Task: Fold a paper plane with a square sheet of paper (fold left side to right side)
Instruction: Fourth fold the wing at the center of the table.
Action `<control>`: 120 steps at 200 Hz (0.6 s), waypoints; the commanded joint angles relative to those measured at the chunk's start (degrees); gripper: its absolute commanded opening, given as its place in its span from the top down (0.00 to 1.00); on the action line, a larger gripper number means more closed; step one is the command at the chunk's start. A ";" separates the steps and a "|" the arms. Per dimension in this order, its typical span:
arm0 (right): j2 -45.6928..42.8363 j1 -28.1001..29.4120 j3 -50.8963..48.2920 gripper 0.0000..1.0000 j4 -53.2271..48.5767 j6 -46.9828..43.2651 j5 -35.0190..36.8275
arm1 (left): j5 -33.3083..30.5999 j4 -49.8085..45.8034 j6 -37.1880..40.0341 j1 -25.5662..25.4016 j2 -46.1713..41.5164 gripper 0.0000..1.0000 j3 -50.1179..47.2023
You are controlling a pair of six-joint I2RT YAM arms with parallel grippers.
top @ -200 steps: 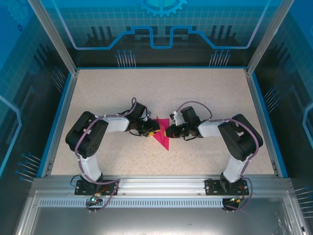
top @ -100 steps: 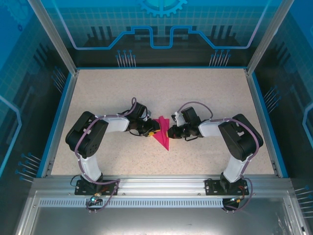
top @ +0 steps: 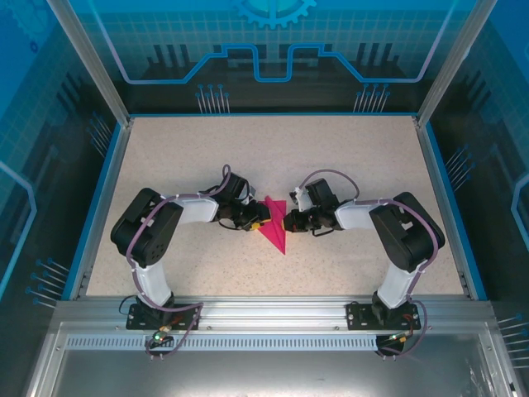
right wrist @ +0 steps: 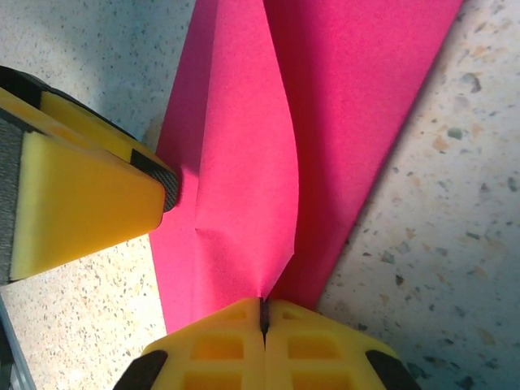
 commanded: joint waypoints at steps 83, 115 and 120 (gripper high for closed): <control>0.10 -1.09 1.69 1.00 -3.38 -1.72 1.90 | -1.12 -1.78 -0.10 -0.42 1.97 0.62 -0.26; 0.30 -1.11 1.92 1.00 -3.82 -2.03 2.40 | -1.11 -1.84 -0.13 -0.44 1.98 0.62 -0.18; 0.30 -1.09 1.93 1.00 -3.83 -2.01 2.55 | -1.14 -1.84 -0.11 -0.43 1.98 0.62 -0.17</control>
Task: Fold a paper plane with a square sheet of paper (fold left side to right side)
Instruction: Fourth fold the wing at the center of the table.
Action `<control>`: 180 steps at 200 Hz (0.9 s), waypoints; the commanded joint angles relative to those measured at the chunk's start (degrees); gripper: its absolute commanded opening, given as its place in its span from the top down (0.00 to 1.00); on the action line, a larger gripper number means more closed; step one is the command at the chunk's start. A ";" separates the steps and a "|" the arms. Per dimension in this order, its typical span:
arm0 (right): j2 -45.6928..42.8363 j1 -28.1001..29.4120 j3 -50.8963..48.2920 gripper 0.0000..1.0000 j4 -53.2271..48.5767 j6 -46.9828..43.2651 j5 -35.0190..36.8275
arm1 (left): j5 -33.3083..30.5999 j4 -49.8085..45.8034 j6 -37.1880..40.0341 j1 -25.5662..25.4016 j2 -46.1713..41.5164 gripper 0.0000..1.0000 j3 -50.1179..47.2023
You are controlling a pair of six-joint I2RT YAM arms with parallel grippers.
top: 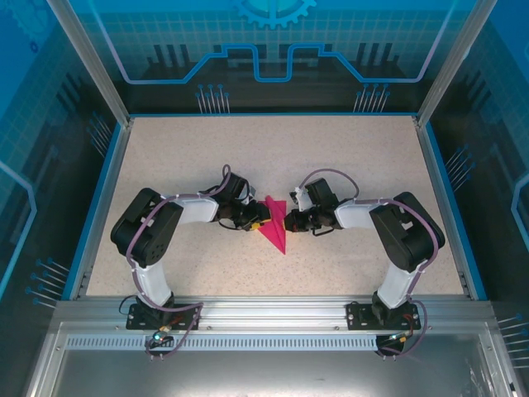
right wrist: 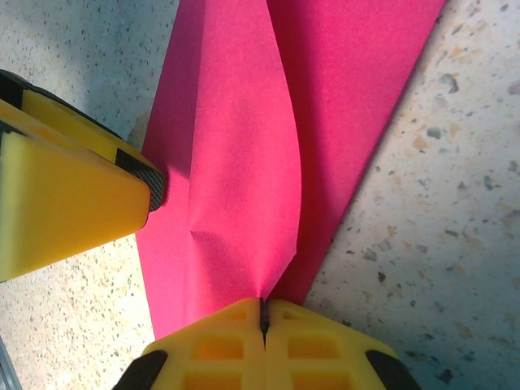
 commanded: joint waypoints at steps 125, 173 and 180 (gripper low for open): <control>2.41 -1.07 2.45 1.00 -3.91 -1.57 1.66 | -0.87 -2.05 -0.04 -0.43 1.82 0.62 0.06; 3.86 -1.01 3.28 1.00 -6.74 -1.77 1.70 | -1.00 -3.68 0.99 -0.44 -0.62 0.62 0.98; 3.88 -0.89 3.27 1.00 -7.00 -1.81 1.87 | -1.09 -4.16 1.31 -0.37 -1.24 0.62 1.29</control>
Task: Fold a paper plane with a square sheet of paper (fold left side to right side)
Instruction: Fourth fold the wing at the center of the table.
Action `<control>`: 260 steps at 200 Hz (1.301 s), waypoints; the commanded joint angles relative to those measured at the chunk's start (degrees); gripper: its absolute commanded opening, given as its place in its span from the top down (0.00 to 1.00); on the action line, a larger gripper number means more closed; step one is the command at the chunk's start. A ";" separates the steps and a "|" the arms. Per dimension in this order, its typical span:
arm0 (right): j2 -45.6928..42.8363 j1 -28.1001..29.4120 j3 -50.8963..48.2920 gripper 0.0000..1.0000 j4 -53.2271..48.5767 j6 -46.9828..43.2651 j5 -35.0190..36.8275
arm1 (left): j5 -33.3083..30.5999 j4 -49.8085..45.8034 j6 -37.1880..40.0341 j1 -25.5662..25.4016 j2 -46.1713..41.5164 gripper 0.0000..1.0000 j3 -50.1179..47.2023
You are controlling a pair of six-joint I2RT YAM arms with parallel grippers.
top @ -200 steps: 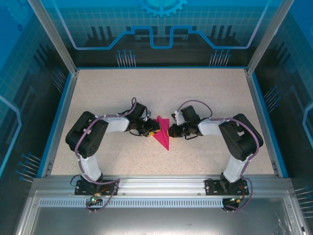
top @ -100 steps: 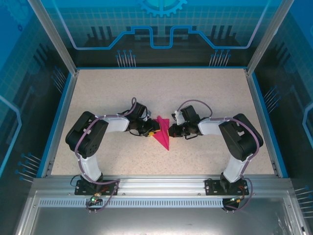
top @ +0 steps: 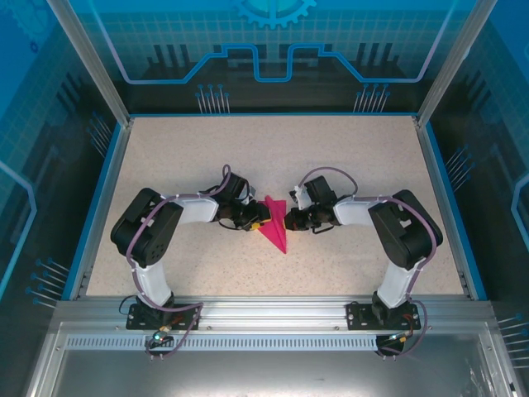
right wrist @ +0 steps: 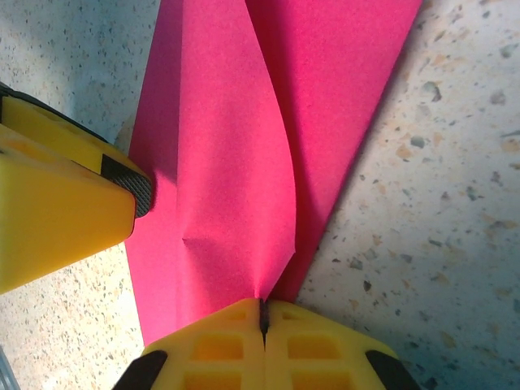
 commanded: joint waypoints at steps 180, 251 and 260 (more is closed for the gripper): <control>2.37 0.68 0.26 1.00 -5.76 -2.47 3.86 | 1.94 -9.16 4.21 -3.15 8.69 0.74 15.58; 2.84 0.77 0.97 1.00 -7.52 -3.26 5.01 | -0.49 -9.30 4.30 -3.09 9.90 0.74 12.29; 2.98 0.86 1.03 1.00 -7.31 -3.36 4.94 | -0.70 -9.35 4.31 -3.15 10.03 0.74 11.94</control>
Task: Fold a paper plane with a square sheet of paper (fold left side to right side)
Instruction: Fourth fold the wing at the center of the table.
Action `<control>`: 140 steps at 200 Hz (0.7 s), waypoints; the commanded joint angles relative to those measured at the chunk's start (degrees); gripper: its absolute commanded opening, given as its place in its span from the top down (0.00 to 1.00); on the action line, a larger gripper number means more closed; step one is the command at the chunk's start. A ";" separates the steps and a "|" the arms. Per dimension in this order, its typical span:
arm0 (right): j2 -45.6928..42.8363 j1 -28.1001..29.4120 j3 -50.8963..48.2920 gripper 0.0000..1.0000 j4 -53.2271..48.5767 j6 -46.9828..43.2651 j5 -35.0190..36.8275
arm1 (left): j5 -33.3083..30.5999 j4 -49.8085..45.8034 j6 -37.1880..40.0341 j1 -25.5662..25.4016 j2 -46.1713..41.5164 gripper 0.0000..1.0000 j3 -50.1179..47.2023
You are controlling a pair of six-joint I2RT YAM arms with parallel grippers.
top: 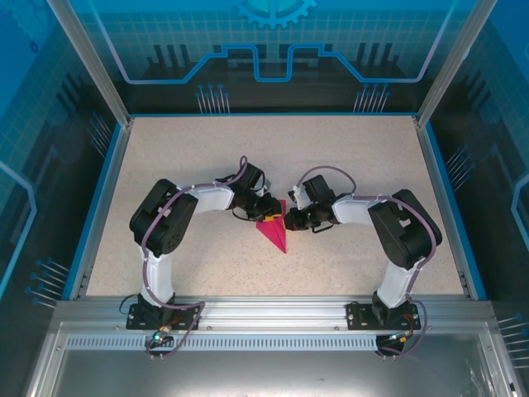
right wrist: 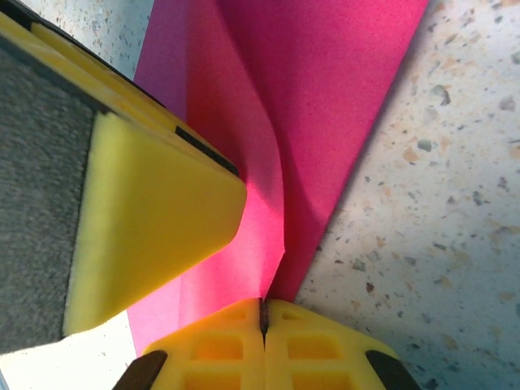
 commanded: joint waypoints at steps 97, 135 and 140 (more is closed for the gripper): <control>-4.66 -0.76 -0.61 0.86 -2.37 0.55 -0.29 | -2.78 -1.17 1.12 -0.39 2.02 0.75 -5.42; -11.16 -0.90 -2.84 0.74 -4.56 0.10 -4.70 | -2.73 -0.81 1.03 -0.34 1.97 0.75 -5.56; -11.72 -0.81 -3.27 0.74 -4.57 0.28 -5.87 | -2.72 -0.82 1.03 -0.40 1.97 0.75 -5.54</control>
